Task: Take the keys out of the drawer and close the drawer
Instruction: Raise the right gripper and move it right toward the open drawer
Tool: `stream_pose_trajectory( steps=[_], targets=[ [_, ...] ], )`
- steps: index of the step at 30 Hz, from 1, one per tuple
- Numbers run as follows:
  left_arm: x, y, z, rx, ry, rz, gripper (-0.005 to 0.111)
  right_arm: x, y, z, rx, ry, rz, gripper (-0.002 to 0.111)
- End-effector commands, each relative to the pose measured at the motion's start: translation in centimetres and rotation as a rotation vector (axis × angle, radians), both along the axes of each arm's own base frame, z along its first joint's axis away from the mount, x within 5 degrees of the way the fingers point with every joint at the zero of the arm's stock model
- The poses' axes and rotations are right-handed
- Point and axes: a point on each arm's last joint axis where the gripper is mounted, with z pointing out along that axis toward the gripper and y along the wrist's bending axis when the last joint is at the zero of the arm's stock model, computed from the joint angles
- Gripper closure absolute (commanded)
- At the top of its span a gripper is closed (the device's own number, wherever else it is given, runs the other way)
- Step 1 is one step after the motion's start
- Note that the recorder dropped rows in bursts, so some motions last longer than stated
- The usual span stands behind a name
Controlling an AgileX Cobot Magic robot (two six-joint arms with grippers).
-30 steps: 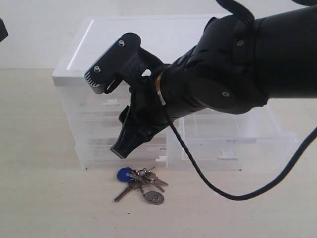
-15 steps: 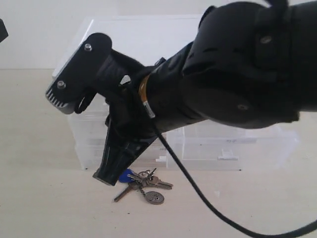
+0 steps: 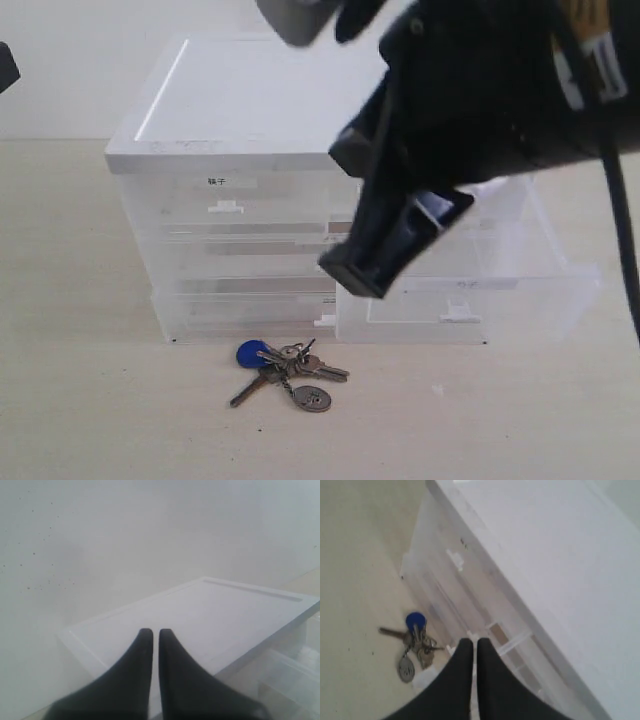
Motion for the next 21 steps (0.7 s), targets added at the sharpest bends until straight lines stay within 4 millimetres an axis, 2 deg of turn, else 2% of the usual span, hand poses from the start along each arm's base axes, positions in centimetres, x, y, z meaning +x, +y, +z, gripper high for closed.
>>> stream_pose_trajectory(
  steps=[1, 4, 10, 14, 19, 21],
  targets=[
    [-0.3, -0.1, 0.2, -0.013, -0.017, -0.015, 0.102, -0.5, -1.3, -2.1, -0.039, 0.045, -0.051, 0.108],
    [-0.4, -0.4, 0.2, -0.022, -0.031, -0.058, 0.102, -0.7, -1.6, -3.0, -0.058, 0.059, -0.052, 0.108],
    [0.2, -1.2, -0.4, -0.031, -0.021, -0.167, 0.102, -1.8, -2.9, -2.4, -0.067, 0.109, -0.04, 0.108],
    [1.4, -1.4, -1.3, -0.051, 0.004, -0.218, 0.102, -2.6, -3.8, -3.1, -0.155, 0.203, -0.046, 0.108],
    [3.5, -1.7, -3.1, -0.082, 0.075, -0.269, 0.102, -2.8, -4.6, -4.8, -0.362, 0.326, -0.122, 0.108],
    [4.5, -1.7, -3.8, -0.076, 0.102, -0.274, 0.102, -2.7, -4.5, -4.9, -0.363, 0.326, -0.12, 0.108]
  ],
)
